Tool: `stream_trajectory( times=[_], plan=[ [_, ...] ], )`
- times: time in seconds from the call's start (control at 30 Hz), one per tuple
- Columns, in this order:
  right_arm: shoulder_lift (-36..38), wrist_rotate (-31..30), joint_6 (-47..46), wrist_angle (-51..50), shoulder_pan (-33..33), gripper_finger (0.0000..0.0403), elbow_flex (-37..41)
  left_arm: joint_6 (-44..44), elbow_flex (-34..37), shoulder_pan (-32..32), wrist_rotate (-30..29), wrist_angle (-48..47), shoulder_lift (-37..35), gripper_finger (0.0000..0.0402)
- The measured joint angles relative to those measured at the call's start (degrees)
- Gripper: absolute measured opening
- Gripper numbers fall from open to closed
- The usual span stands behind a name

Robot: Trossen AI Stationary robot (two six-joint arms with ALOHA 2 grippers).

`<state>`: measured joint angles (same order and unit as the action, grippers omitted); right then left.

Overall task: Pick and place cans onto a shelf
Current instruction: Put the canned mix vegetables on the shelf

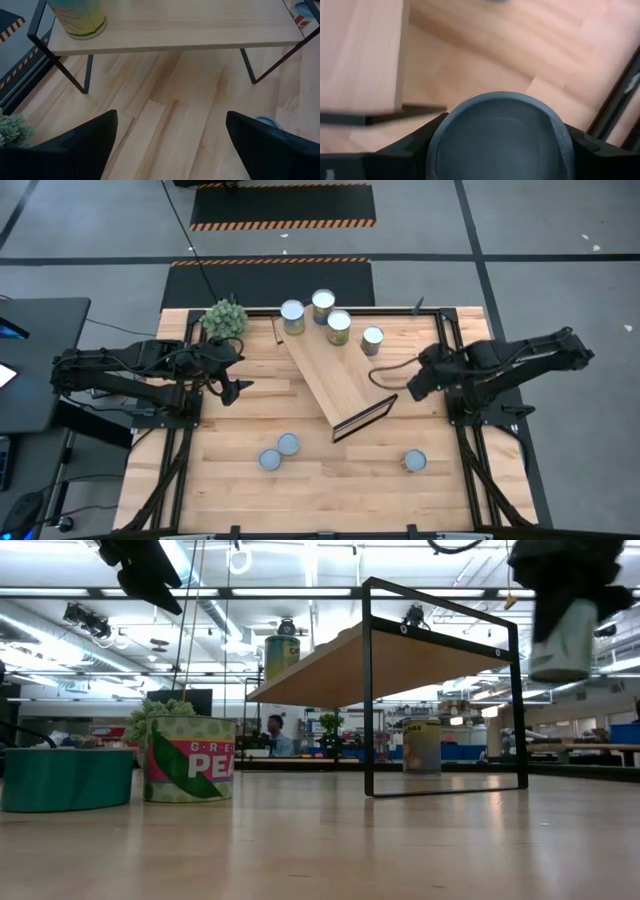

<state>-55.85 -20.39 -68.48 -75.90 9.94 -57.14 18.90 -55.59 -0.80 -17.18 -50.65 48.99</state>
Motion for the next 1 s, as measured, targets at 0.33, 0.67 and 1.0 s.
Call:
stream_trajectory(
  times=[0.33, 0.67, 1.0],
  plan=[
    [-5.18, -1.03, 21.64, 0.26, -15.84, 0.0280, -10.52, -0.11, 0.00, 0.91, -1.27, 0.04, 0.01, 0.0377],
    [-14.22, 2.48, 35.64, 5.19, -24.88, 0.0280, -20.04, -1.60, 0.00, 2.82, -1.25, -0.21, 0.00, 0.0377],
    [-24.03, 9.30, 43.27, 13.28, -29.47, 0.0280, -31.46, -2.25, 0.00, 2.89, -3.46, 0.20, 0.15, 0.0377]
  ],
)
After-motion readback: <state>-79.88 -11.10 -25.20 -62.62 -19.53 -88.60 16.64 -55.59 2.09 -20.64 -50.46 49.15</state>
